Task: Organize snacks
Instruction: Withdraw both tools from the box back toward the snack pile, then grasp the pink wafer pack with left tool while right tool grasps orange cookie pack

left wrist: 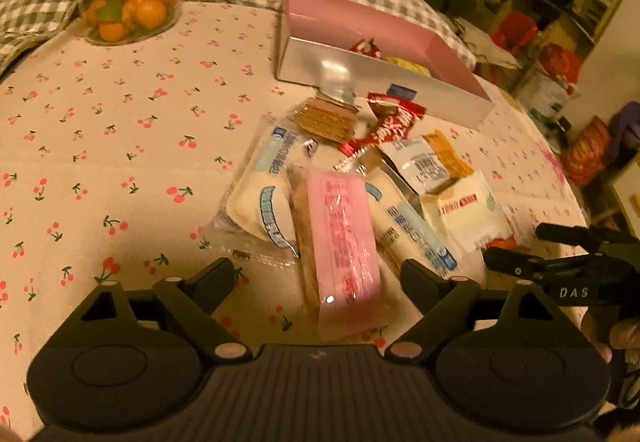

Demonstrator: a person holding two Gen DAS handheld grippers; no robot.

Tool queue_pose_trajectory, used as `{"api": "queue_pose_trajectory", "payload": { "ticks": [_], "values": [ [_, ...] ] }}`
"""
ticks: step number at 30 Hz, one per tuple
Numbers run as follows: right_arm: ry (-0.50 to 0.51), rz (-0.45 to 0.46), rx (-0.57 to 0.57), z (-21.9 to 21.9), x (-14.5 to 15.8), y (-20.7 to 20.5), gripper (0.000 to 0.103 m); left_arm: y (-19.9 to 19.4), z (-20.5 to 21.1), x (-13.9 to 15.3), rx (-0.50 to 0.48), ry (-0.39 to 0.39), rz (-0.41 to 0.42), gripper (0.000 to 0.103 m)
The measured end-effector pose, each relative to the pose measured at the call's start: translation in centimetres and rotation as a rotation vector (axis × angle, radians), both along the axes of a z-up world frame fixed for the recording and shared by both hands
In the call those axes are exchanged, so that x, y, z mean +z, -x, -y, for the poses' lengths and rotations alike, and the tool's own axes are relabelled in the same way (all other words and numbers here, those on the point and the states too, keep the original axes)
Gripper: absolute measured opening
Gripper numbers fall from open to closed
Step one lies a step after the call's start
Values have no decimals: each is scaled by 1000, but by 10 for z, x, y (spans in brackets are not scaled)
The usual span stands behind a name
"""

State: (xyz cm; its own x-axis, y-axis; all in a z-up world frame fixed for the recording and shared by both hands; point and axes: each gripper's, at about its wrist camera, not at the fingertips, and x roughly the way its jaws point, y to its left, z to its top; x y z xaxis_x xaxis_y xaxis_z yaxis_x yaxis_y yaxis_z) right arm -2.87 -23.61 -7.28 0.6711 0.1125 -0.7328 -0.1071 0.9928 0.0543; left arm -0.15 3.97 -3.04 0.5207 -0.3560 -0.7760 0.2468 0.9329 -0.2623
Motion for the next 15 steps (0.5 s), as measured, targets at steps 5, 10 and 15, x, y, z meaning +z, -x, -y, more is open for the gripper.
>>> {"api": "queue_pose_trajectory", "payload": {
  "ticks": [5, 10, 15],
  "values": [
    [1, 5, -35, 4, 1, -9, 103, 2, -5, 1, 13, -19, 24, 63],
    [2, -5, -73, 17, 0, -11, 103, 6, -7, 3, 1, -125, 43, 55],
    [8, -1, -112, 28, -2, -9, 103, 7, -8, 5, -8, -137, 42, 53]
  ]
}}
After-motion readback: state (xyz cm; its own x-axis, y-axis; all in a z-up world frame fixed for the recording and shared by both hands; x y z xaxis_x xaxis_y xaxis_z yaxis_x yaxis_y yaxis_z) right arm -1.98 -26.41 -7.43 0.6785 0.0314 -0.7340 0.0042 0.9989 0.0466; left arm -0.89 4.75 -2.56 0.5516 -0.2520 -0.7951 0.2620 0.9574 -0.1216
